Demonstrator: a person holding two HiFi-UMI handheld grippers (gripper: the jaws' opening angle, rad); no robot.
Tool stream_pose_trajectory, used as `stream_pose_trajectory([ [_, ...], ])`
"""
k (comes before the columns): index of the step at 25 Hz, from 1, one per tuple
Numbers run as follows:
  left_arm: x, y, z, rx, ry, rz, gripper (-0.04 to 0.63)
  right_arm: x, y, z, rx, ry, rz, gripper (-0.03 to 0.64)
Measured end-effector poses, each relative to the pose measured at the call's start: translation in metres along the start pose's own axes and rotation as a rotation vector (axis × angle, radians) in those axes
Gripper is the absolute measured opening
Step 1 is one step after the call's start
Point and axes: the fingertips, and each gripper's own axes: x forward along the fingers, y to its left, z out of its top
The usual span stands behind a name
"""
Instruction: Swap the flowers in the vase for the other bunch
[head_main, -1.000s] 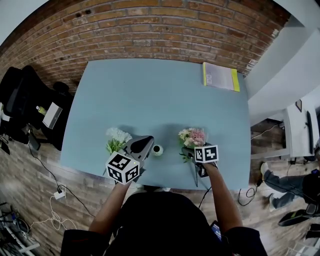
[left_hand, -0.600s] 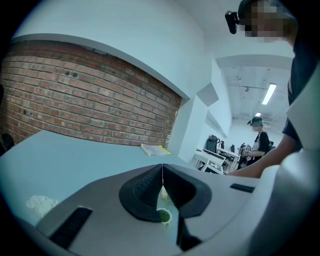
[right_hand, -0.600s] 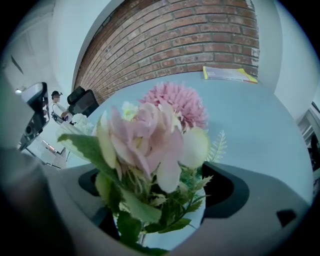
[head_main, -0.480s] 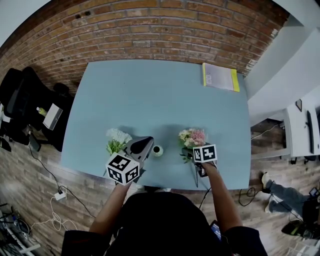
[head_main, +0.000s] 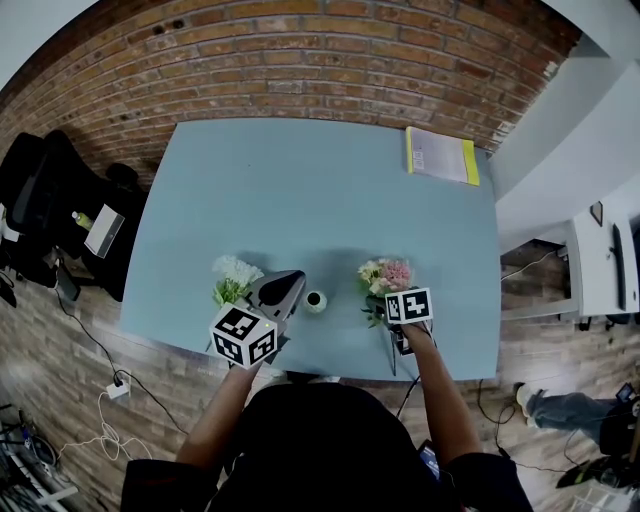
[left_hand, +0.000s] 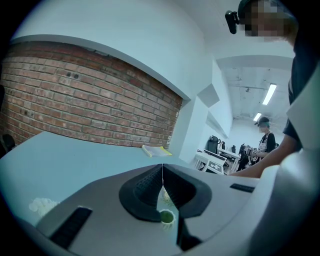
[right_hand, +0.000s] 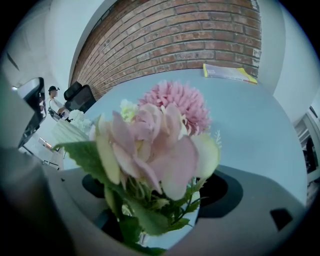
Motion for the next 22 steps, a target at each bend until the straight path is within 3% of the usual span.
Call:
stream_pose_trajectory([
  [14, 0.0015, 0.0025, 0.0031, 0.001, -0.001, -0.001, 0.01, -0.0013, -0.0019, 0.0011, -0.006, 0.007, -0.014, 0.347],
  [22, 0.0011, 0.006, 0.0035, -0.001, 0.003, 0.006, 0.011, -0.001, 0.0005, 0.0026, -0.016, 0.01, -0.004, 0.305],
])
